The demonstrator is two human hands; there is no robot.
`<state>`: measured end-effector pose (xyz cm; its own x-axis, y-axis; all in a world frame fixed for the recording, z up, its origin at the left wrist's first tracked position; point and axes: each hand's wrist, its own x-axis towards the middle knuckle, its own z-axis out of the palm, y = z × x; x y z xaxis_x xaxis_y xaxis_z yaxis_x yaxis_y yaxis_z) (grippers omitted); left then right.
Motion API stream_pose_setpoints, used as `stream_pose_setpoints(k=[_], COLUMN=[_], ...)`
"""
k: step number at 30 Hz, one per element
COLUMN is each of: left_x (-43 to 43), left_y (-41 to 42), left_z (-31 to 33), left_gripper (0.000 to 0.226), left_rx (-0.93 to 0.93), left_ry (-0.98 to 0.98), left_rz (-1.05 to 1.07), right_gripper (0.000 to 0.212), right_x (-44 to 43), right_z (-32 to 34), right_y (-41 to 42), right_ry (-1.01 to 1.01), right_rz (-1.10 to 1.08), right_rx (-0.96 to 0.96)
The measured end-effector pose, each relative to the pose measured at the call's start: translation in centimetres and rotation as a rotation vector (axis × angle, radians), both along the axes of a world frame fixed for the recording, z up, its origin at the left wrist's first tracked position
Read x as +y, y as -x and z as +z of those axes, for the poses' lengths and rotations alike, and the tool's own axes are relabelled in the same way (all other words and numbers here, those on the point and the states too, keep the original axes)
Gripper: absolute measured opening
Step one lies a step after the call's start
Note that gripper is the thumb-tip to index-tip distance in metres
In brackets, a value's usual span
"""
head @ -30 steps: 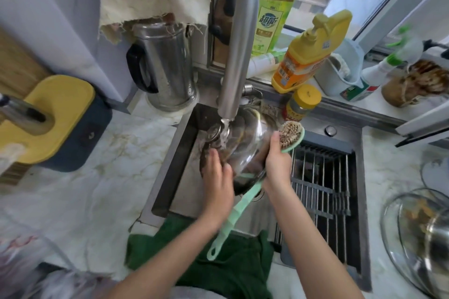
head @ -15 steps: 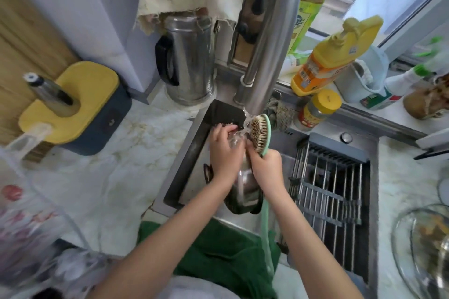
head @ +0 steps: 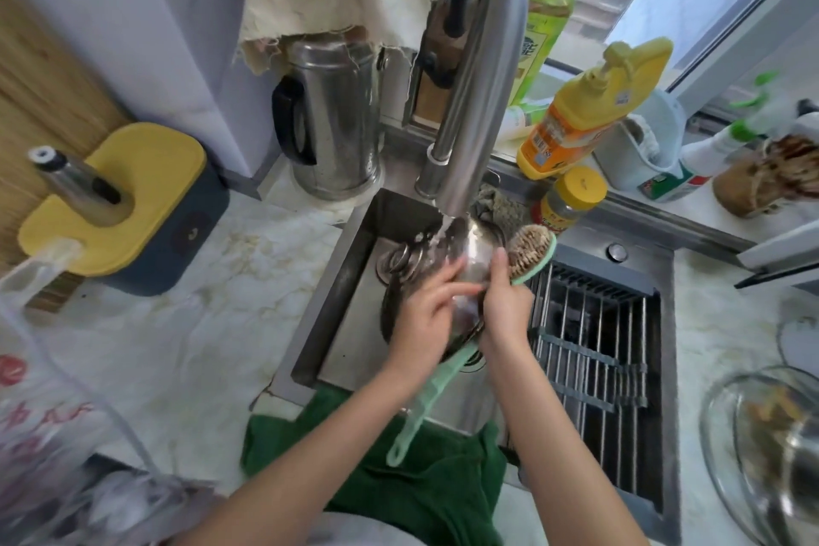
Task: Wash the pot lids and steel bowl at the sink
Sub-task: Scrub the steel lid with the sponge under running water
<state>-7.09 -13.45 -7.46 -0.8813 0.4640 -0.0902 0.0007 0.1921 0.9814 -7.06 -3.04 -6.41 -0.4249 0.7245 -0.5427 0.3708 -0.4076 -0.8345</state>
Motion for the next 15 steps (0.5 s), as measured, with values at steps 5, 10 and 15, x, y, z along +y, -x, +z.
stream_pose_setpoints(k=[5, 10, 15], left_x=[-5.6, -5.2, -2.5], left_y=[-0.9, 1.3, 3.0], left_z=[-1.3, -2.9, -1.4], left_gripper=[0.017, 0.053, 0.056], left_rx=[-0.387, -1.222, -1.195], left_ry=[0.118, -0.298, -0.471], left_rz=[0.455, 0.583, 0.597], right_gripper=[0.039, 0.067, 0.062], right_x=[2.7, 2.8, 2.7], right_z=[-1.5, -3.0, -2.1], right_y=[-1.9, -3.1, -4.6], right_ry=[0.365, 0.598, 0.535], right_rz=[-0.234, -0.283, -0.156], right_rx=[0.041, 0.237, 0.197])
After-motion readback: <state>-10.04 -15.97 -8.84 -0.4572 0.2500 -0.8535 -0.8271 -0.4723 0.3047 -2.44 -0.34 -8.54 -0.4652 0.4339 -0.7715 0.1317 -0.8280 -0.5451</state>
